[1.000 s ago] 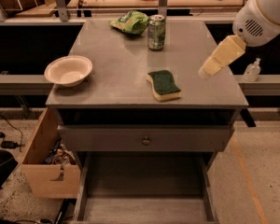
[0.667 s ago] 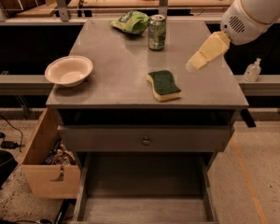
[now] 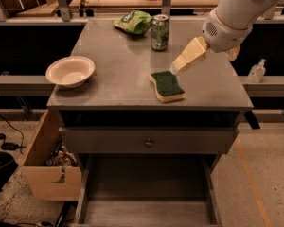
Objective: Place sponge into paper bowl
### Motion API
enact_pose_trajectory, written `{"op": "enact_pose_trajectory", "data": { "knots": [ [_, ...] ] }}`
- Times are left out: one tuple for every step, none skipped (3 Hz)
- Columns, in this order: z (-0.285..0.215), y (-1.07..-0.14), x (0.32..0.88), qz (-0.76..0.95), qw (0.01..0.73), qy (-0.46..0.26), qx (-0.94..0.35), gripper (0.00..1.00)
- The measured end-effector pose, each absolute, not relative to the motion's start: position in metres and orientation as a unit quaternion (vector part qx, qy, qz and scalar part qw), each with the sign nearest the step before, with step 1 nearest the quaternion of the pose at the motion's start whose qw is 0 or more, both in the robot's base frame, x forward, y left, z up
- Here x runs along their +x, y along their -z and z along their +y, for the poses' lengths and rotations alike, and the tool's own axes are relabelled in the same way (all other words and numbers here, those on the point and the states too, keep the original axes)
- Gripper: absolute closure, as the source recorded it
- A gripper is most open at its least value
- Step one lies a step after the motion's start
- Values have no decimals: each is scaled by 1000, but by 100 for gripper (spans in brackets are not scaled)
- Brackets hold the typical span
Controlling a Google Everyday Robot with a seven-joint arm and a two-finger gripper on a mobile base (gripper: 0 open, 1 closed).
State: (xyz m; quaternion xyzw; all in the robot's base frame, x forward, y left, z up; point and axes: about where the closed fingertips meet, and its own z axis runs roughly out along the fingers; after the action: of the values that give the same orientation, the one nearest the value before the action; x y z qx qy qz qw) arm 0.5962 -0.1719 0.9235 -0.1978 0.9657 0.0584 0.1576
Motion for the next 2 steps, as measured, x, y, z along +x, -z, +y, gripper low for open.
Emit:
{"op": "enact_pose_trajectory", "data": {
  "knots": [
    [-167,-921,597,971,150,-62,-176,0],
    [-167,-921,597,971,150,-62,-176,0]
  ]
}}
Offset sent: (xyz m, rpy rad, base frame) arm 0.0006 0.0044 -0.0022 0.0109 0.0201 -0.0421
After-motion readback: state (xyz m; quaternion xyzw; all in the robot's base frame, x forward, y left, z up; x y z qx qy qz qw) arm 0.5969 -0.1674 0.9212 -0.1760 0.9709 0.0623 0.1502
